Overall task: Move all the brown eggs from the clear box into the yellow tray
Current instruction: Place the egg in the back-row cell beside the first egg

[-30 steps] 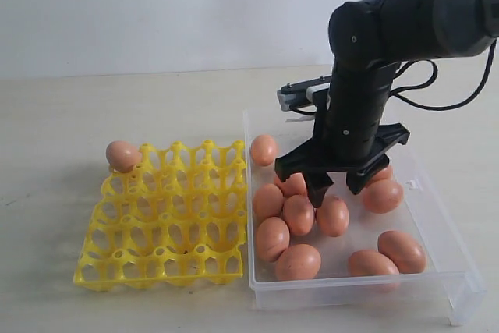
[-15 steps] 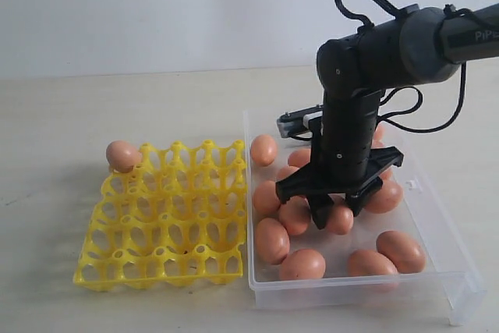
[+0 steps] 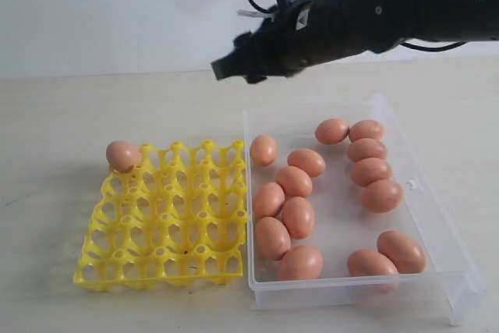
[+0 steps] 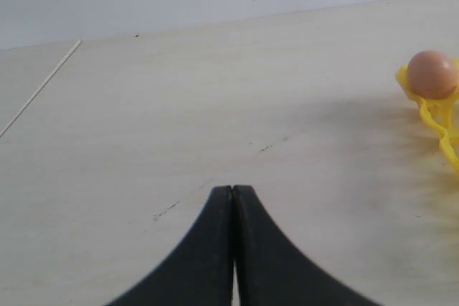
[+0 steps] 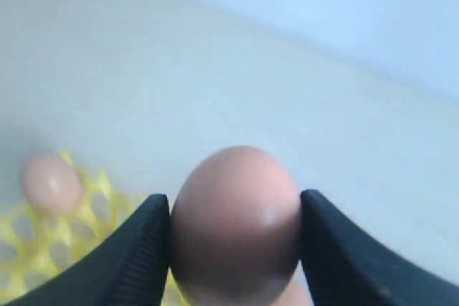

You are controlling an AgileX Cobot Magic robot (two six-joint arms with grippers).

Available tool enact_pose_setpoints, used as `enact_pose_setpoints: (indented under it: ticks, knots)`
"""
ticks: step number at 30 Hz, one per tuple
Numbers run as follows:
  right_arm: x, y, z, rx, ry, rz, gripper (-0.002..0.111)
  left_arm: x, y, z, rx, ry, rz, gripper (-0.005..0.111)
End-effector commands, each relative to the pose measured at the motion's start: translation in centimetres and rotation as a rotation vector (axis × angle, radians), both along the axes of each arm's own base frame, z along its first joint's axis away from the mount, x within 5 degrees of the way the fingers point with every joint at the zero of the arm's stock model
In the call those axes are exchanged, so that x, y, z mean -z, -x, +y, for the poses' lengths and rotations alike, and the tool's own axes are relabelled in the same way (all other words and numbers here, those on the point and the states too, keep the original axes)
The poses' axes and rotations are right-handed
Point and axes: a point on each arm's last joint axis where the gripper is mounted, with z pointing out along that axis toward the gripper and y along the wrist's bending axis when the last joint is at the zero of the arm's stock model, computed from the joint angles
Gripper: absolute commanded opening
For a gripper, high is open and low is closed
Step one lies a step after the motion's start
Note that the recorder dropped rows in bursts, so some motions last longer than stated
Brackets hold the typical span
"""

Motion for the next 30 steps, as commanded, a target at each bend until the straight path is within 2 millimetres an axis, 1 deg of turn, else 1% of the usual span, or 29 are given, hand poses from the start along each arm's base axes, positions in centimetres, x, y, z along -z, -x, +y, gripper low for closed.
enact_pose_setpoints:
  ticks: [1,4,7,10,13,16,21,28,30]
  knots:
    - [0.3,0.4,3.1,-0.078,-0.112,-0.212,0.0,-0.2,0.0,0.0,0.004,0.006,-0.02,0.0]
    - [2.6,0.5,5.2,-0.143,-0.139,-0.227,0.0,-0.2,0.0,0.0,0.004,0.006,-0.02,0.0]
    - [5.0,0.6,6.8,-0.22,-0.209,-0.215,0.0,-0.2,0.0,0.0,0.004,0.006,-0.02,0.0]
    - [7.5,0.6,8.0,-0.297,-0.289,-0.188,0.0,-0.2,0.0,0.0,0.004,0.006,-0.02,0.0]
    - [10.1,0.1,8.8,-0.306,-0.299,-0.123,0.0,-0.2,0.0,0.0,0.004,0.006,-0.02,0.0]
    - [11.9,-0.8,9.3,-0.307,-0.286,-0.101,0.0,-0.2,0.0,0.0,0.004,0.006,-0.02,0.0]
    - [13.7,-1.8,10.2,-0.302,-0.288,-0.087,0.0,-0.2,0.0,0.0,0.004,0.006,-0.02,0.0]
    - [14.6,-2.7,10.4,-0.297,-0.272,-0.086,0.0,-0.2,0.0,0.0,0.004,0.006,-0.02,0.0]
    - [15.0,-2.8,10.5,-0.305,-0.26,-0.085,0.002,-0.2,0.0,0.0,0.004,0.006,-0.02,0.0]
